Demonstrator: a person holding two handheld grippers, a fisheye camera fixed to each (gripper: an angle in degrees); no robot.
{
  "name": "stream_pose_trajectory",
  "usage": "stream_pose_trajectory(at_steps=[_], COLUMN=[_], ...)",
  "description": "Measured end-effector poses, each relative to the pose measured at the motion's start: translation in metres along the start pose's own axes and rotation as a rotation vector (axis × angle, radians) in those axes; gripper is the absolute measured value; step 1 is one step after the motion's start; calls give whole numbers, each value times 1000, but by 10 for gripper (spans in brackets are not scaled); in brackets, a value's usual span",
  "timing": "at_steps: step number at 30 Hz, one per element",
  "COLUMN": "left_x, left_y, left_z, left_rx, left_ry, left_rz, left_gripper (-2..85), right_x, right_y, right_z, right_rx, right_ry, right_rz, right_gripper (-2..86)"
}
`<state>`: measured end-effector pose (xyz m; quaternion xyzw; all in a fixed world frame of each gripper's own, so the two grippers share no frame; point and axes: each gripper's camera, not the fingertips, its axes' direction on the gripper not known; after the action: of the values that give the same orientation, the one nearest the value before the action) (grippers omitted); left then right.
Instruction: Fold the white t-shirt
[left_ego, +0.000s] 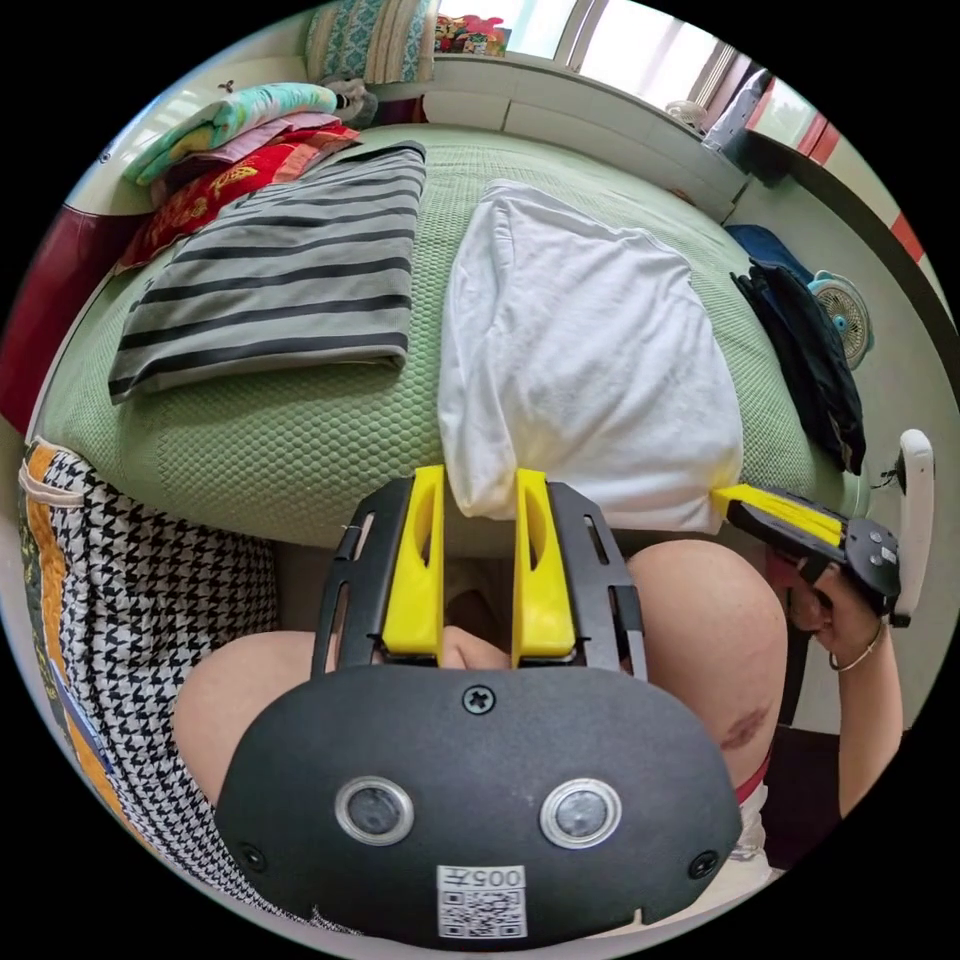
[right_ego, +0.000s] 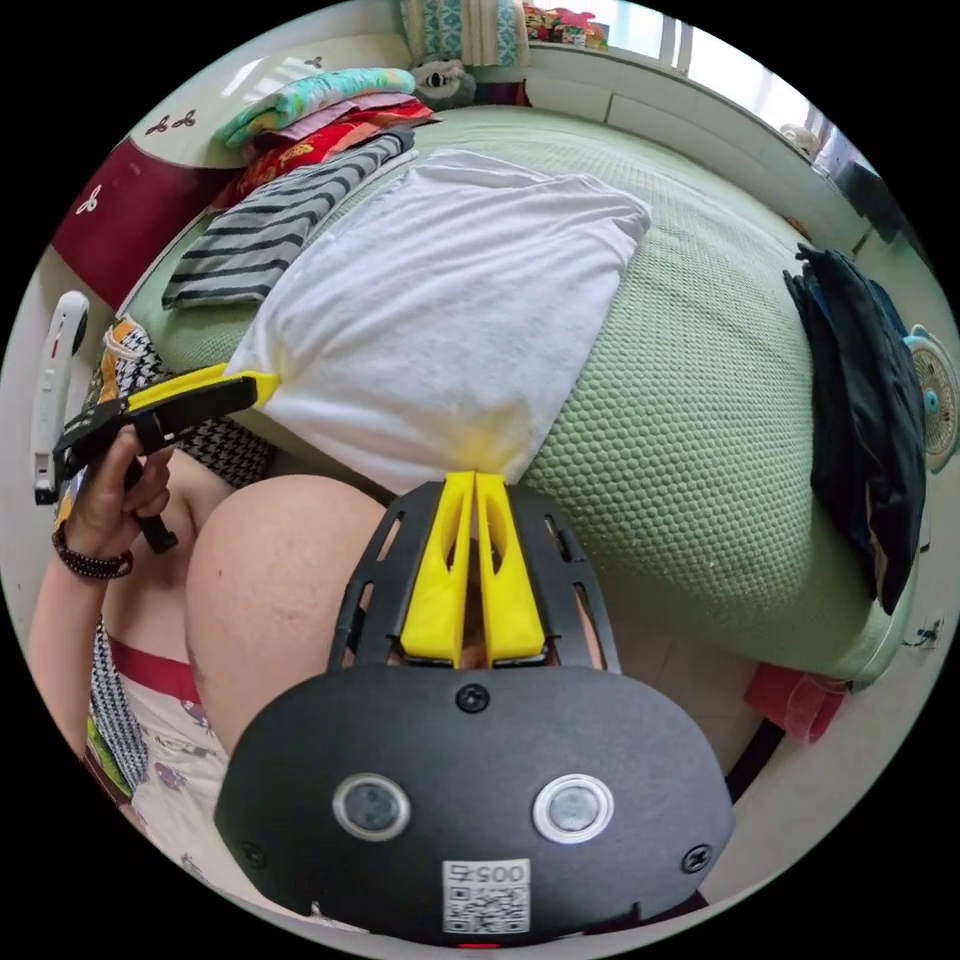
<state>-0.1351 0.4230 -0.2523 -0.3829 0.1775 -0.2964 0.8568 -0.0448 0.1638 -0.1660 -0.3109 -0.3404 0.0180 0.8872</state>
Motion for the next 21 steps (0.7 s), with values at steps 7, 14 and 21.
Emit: stream_pose_trajectory(at_steps=[7, 14, 21], left_x=[2, -17, -26], left_y=[-1, -5, -7], left_z=[4, 5, 4], left_rx=[1, -24, -24], left_ry=[-44, 21, 40], left_rz=[2, -2, -1], left_gripper=[66, 65, 66], right_x=[61, 112, 154], right_y=[-45, -143, -191], right_z=[-61, -11, 24], right_rx=[319, 186, 86], right_ry=[83, 27, -41], right_rz=[28, 92, 203], right_gripper=[64, 102, 107])
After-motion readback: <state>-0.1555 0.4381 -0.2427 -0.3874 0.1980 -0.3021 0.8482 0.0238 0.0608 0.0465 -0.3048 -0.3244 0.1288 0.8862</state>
